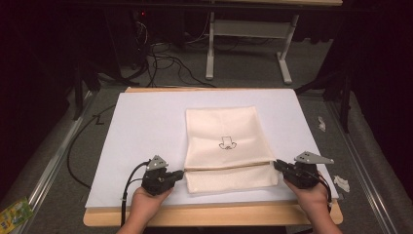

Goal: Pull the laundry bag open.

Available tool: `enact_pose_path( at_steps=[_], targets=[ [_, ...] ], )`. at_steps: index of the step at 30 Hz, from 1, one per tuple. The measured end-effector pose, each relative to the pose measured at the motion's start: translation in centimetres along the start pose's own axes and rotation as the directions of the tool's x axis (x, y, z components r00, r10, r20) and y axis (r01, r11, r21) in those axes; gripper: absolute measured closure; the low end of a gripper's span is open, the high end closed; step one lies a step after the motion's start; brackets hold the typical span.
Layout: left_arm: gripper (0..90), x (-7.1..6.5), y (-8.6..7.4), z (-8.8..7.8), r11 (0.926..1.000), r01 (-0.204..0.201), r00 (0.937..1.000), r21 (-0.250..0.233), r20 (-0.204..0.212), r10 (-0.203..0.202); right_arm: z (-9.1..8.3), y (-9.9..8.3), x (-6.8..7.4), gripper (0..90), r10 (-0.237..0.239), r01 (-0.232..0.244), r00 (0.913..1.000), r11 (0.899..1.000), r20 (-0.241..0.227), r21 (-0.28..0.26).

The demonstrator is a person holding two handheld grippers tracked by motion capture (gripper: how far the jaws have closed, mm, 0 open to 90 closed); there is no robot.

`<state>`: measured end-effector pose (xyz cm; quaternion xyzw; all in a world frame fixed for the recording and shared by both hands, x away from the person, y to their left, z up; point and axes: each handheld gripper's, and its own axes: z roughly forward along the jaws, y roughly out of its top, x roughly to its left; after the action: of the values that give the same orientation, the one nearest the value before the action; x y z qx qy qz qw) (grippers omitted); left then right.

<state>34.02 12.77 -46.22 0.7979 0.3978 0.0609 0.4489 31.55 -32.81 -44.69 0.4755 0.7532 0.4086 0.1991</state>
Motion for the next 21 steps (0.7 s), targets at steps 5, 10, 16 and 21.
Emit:
enact_pose_path(
  at_steps=[5,10,16,21],
  targets=[
    [71.0,0.2,0.2,-0.6,0.9992,-0.030,0.9992,-0.025,-0.028,0.029,0.1,-0.1,-0.1,68.6,-0.029,0.028,0.9992,0.999,-0.027,-0.025],
    [55.8,1.0,0.4,-1.8,0.9957,-0.073,0.9918,-0.057,-0.109,0.066,-0.3,-0.2,-0.7,53.0,-0.029,0.029,0.9996,0.998,0.000,-0.056],
    [42.7,4.0,0.1,-5.0,0.9912,-0.063,0.9709,-0.117,-0.237,0.033,-1.9,-0.5,-3.0,35.4,0.040,-0.029,0.9937,0.994,0.105,-0.108],
    [22.0,5.9,-0.6,-7.0,0.9856,-0.041,0.9395,-0.164,-0.342,-0.017,-3.1,-0.7,-4.1,32.3,0.067,-0.048,0.9880,0.990,0.139,-0.136]
  ],
)
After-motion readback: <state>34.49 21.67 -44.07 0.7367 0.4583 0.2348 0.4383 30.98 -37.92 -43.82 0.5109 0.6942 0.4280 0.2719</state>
